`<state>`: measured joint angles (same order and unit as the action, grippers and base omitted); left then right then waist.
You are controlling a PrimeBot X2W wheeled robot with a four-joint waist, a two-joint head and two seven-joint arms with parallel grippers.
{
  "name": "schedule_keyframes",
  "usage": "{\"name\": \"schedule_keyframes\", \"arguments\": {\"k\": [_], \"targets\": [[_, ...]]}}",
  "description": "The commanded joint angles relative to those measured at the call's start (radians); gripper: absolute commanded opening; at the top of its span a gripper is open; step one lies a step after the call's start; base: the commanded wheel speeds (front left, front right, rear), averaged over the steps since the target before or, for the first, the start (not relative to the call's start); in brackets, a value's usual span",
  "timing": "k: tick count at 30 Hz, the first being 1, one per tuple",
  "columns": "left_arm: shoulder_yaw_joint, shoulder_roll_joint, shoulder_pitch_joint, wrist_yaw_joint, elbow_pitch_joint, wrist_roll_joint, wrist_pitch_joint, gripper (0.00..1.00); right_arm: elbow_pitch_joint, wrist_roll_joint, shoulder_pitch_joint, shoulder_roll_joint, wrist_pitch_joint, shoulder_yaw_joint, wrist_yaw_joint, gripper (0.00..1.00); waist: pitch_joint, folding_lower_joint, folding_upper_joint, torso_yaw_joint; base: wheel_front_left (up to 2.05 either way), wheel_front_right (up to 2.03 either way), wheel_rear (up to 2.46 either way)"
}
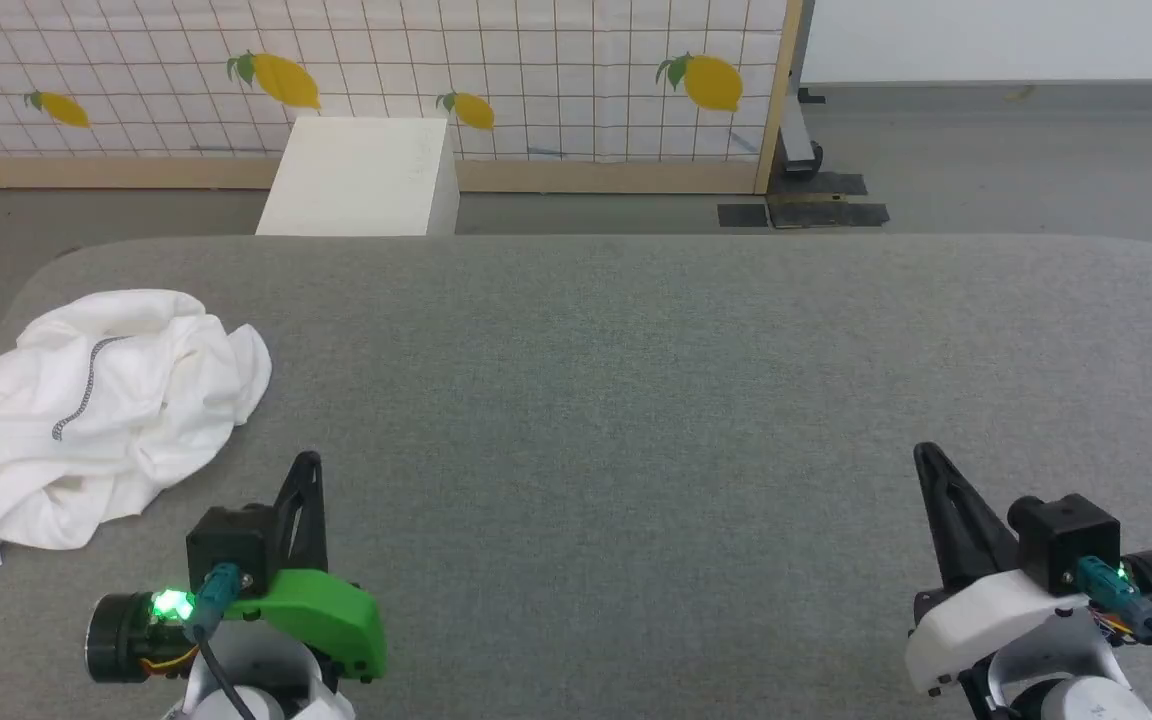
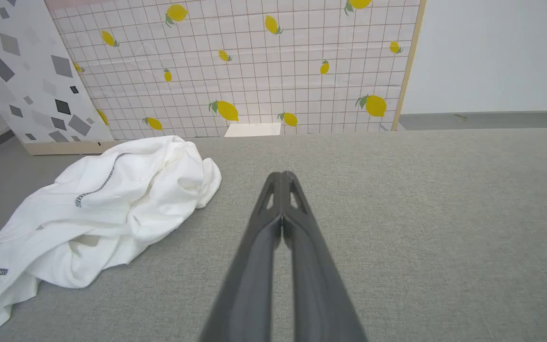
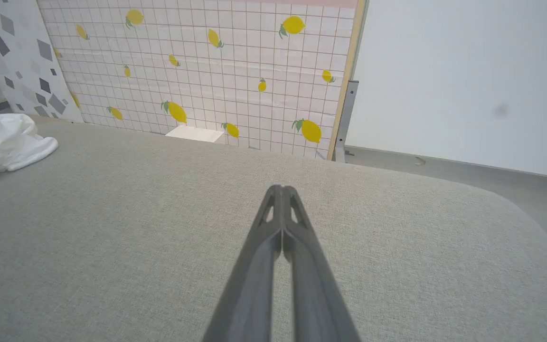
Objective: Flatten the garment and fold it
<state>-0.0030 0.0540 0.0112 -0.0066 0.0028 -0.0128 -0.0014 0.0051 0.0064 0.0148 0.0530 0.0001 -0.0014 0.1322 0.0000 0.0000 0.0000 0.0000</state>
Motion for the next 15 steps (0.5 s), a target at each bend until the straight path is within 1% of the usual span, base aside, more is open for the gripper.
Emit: {"name": "schedule_keyframes", "arguments": {"k": [1, 15], "targets": [[0.003, -0.004, -0.011, 0.007, -0.003, 0.013, 0.001, 0.0, -0.005, -0.006, -0.015, -0.003, 0.0, 0.001, -0.002, 0.0, 0.0, 0.0, 0.0, 0.0, 0.0, 0.0, 0.0], [0.003, -0.004, -0.011, 0.007, -0.003, 0.013, 0.001, 0.0, -0.005, -0.006, -0.015, -0.003, 0.0, 0.001, -0.002, 0.0, 0.0, 0.0, 0.0, 0.0, 0.0, 0.0, 0.0]]}}
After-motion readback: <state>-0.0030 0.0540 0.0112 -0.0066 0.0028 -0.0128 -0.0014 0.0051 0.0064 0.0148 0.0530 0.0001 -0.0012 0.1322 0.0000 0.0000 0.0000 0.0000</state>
